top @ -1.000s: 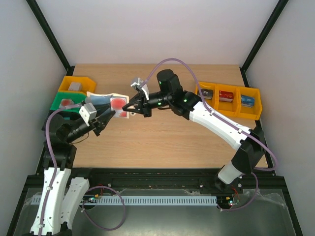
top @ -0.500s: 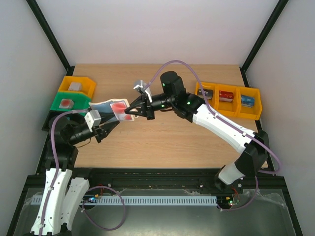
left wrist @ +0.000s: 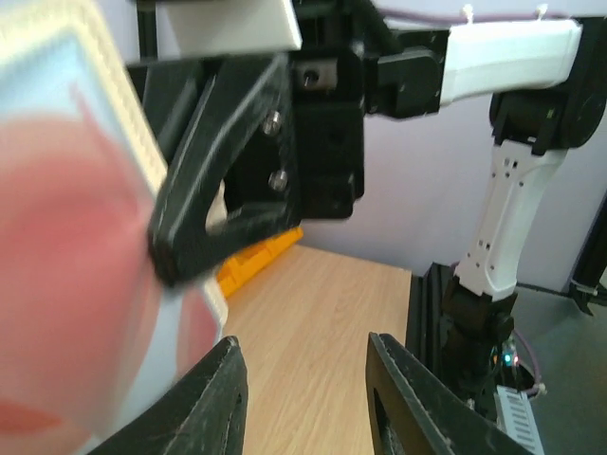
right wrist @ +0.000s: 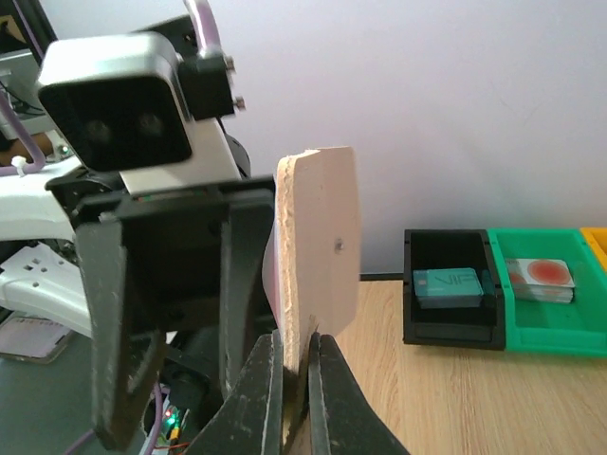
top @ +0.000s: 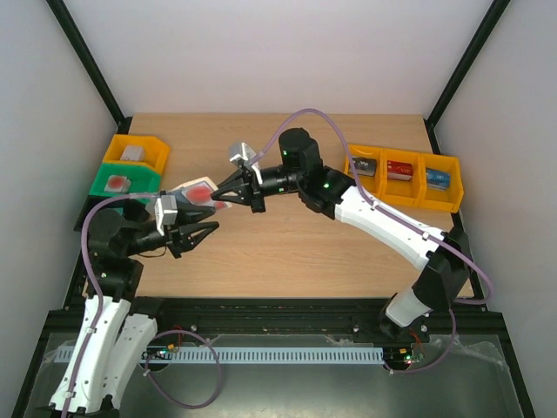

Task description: Take the credit cards out of the card holder

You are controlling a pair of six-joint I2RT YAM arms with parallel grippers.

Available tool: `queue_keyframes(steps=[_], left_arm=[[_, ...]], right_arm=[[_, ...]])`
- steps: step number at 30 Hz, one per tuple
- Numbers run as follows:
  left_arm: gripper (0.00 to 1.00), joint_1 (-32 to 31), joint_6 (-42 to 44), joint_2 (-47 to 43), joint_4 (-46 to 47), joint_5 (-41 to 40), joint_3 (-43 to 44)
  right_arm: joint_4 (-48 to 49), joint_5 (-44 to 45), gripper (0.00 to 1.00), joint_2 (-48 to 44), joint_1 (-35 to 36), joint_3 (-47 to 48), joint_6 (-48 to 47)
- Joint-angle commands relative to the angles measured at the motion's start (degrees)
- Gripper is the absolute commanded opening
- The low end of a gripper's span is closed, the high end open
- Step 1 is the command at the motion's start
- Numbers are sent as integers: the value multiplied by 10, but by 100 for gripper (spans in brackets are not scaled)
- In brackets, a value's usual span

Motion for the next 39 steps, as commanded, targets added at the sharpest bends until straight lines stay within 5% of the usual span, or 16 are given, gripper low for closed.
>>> queue_keyframes(steps=[1, 8, 12, 19, 25, 35, 39], left_arm=[[37, 7, -55, -9, 83, -1, 4], [38, 18, 48, -30, -63, -5, 33], [42, 39, 13, -49, -53, -43, 37], [68, 77, -57, -65, -16, -149, 15], [99, 78, -62, -64, -2, -156, 3], [98, 74, -145, -56, 134, -76, -40], [71, 62, -151, -50, 151, -61, -46]], right_arm=[[7, -22, 2, -7, -2, -9, -23], [73, -38, 2, -31, -47, -35, 48], [48, -48, 2, -62, -72, -50, 30], [-46, -74, 2, -109, -81, -51, -47], [-44, -107, 2, -112, -81, -50, -39], [-13, -150, 2, -88, -80, -48, -4], [7, -155, 2, -77, -77, -49, 9]])
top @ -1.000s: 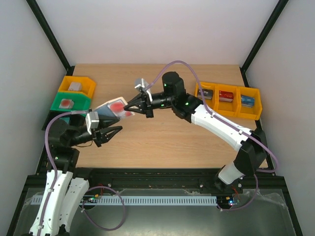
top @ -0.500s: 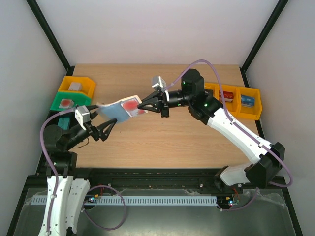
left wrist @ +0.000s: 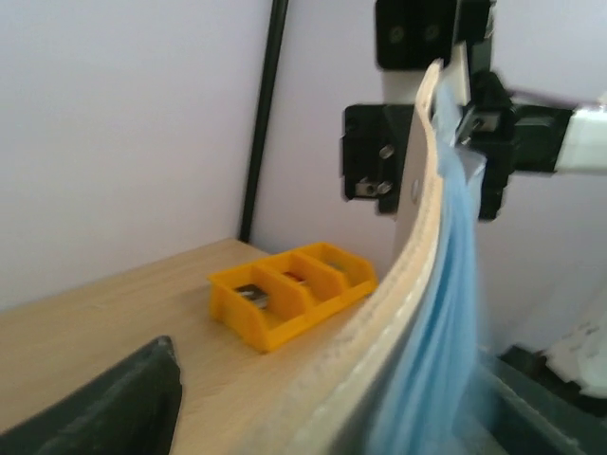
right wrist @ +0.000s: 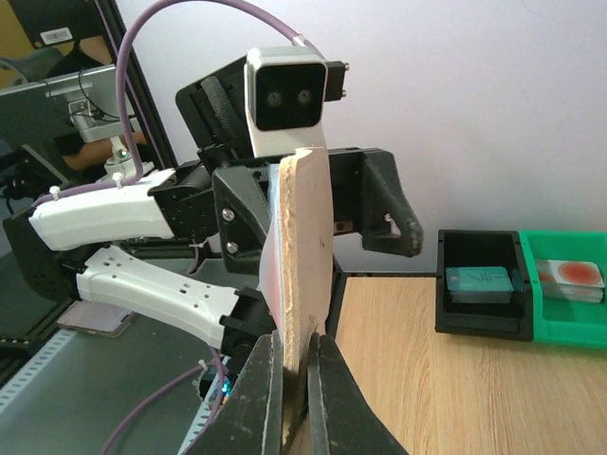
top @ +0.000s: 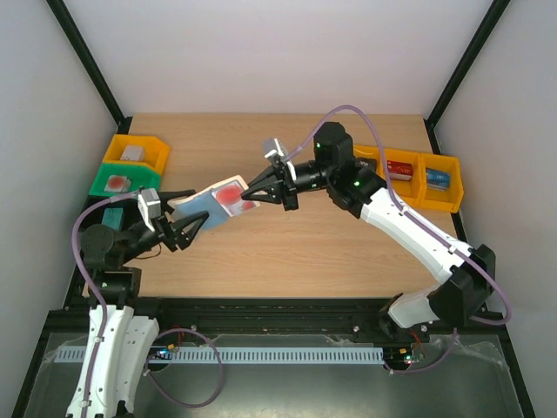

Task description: Take the credit cards out of the card holder

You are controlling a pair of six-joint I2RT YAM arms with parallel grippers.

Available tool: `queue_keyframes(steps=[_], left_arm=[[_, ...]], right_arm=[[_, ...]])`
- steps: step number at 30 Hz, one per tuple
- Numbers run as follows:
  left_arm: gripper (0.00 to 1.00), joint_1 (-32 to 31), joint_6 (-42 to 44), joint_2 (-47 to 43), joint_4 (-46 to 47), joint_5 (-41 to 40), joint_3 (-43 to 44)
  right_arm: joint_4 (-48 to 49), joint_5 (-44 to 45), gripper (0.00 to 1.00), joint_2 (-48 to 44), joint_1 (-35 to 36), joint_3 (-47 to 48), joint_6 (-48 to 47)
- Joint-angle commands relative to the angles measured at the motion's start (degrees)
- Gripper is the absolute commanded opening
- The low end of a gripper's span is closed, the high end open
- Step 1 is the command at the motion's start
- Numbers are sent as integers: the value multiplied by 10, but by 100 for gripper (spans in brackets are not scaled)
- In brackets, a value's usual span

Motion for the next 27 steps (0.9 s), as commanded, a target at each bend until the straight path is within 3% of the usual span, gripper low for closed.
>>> queue_keyframes(steps=[1, 5, 8, 9, 12, 17, 22, 27], left_arm=[[64, -10, -27, 5, 70, 43, -7], [29, -19, -31, 6, 74, 54, -10], [7, -21, -33, 5, 67, 57, -12], [3, -21, -32, 4, 59, 53, -13], [2, -22, -19, 1, 14, 12, -9], [2, -23, 23, 4, -108, -151, 12], [2, -23, 38, 17, -195, -304, 23], [2, -23, 22, 25, -219, -331, 16]], right_arm=[[43, -24, 2, 13, 6, 4, 22], [50, -29, 2, 23, 8, 5, 28], [46, -27, 2, 26, 7, 2, 20], [41, -19, 3, 27, 7, 1, 17], [24, 55, 19, 32, 4, 0, 20], [2, 287, 48, 51, 0, 6, 67], [-16, 475, 52, 55, 9, 11, 103], [-6, 562, 53, 50, 99, 7, 55]])
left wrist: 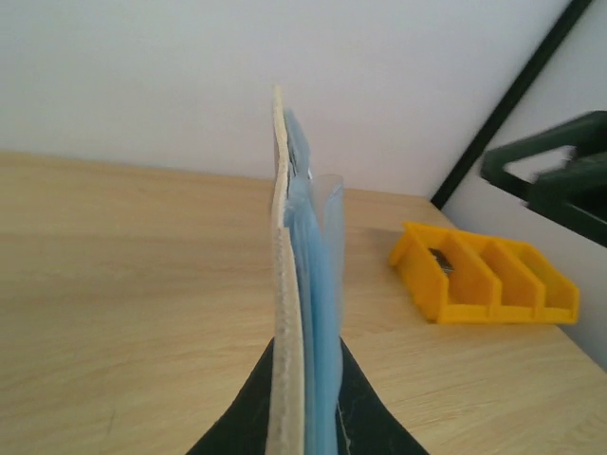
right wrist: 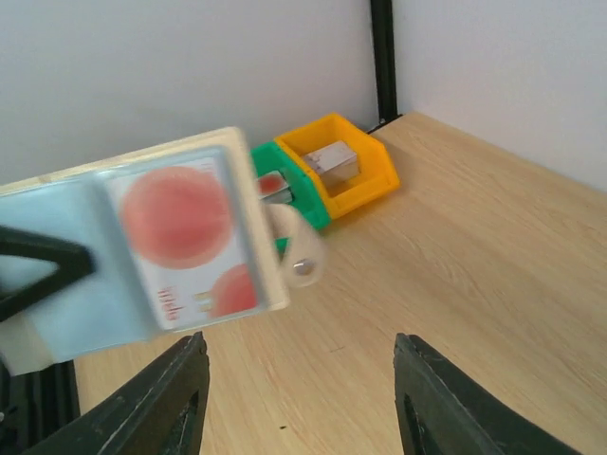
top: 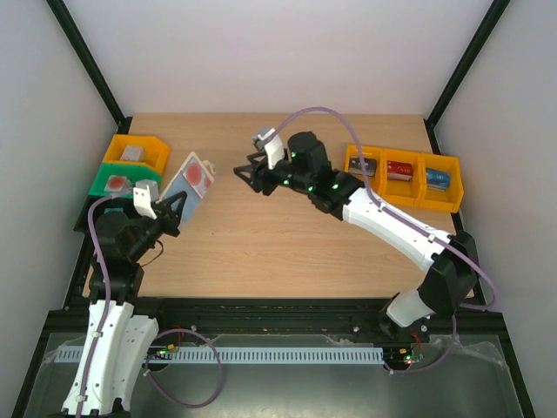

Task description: Take the credit cards out of the card holder

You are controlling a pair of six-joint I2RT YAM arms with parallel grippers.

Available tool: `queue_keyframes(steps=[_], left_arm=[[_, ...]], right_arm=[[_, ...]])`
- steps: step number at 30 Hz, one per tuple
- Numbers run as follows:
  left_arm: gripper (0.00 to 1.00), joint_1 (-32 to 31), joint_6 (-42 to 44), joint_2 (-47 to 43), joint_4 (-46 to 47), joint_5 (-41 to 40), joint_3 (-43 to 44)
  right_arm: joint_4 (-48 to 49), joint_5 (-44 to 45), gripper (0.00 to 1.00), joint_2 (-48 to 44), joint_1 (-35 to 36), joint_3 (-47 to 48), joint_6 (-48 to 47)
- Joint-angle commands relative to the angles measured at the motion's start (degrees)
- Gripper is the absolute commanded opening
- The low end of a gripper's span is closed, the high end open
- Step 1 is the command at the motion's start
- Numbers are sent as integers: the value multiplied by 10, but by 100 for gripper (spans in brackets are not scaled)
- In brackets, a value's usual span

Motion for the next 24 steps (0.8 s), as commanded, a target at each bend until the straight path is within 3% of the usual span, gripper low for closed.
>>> queue_keyframes(steps=[1, 9, 14, 24], left_arm=[[2, -1, -16, 4, -28, -53, 10], [2, 0, -66, 6, 21, 21, -3], [2, 0, -81, 4, 46, 61, -7], [2, 0, -96, 5, 76, 93, -14]], right_arm=[[21, 126, 53, -6, 93, 7, -28], [69, 175, 41, 86, 175, 61, -10], [48, 238, 32, 127, 177, 99, 2], [4, 328, 28, 154, 177, 121, -8]])
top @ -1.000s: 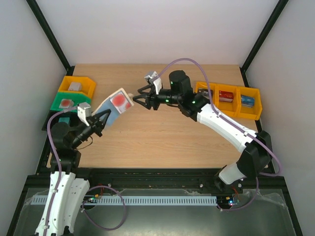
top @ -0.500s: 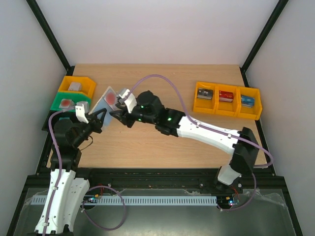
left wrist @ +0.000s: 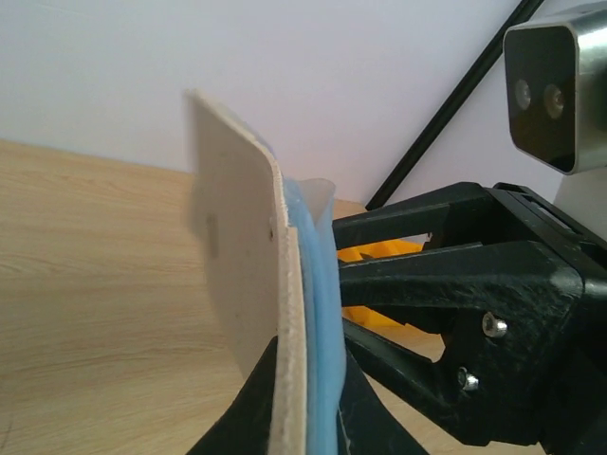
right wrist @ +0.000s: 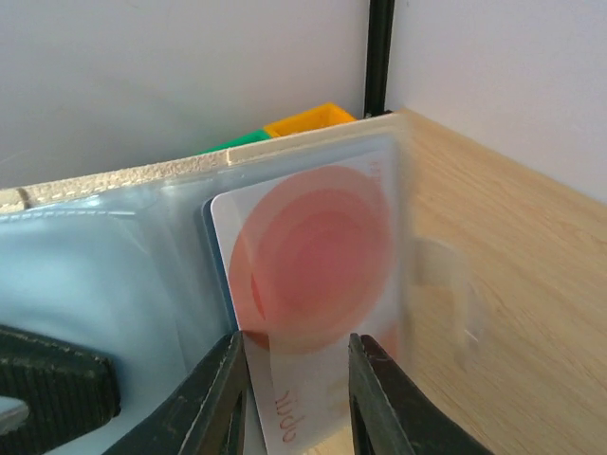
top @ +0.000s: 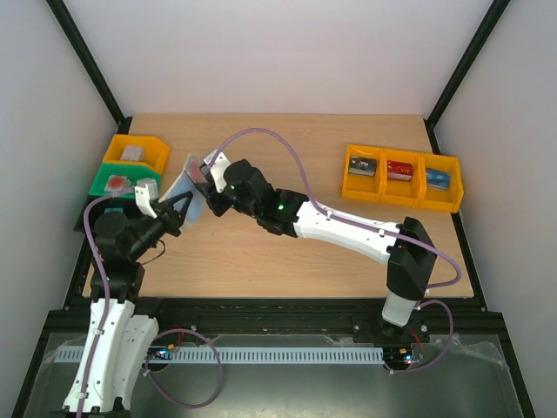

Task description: Take the credit cards out of the card holder

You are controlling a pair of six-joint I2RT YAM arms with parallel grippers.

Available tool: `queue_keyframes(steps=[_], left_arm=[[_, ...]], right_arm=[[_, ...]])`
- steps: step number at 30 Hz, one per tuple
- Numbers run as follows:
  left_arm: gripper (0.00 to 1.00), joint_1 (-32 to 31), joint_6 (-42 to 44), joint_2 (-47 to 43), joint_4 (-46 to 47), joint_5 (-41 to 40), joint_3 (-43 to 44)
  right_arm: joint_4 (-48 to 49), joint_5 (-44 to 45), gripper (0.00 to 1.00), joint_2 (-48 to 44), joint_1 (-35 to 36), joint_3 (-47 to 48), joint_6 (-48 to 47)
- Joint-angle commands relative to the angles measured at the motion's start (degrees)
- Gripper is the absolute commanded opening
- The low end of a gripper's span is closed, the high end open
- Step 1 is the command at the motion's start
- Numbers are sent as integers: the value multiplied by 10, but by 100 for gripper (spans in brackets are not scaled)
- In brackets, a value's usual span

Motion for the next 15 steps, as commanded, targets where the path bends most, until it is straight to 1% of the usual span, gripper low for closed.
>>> queue_keyframes(steps=[1, 7, 9, 13, 15], left_arm=[[2, -2, -13, -4, 47, 45, -3], [2, -1, -14, -3, 52, 51, -2], [2, -1, -15, -2, 53, 50, -3], [2, -1, -14, -1, 55, 53, -6], [2, -1, -15, 0, 57, 57, -7]], right_arm=[[-27, 70, 28, 21, -1, 35, -4], [-48, 94, 28, 37, -1, 45, -2], [-56, 115, 27, 39, -1, 62, 0], [-74, 153, 23, 47, 0, 76, 0], [-78, 156, 22, 53, 0, 82, -1]])
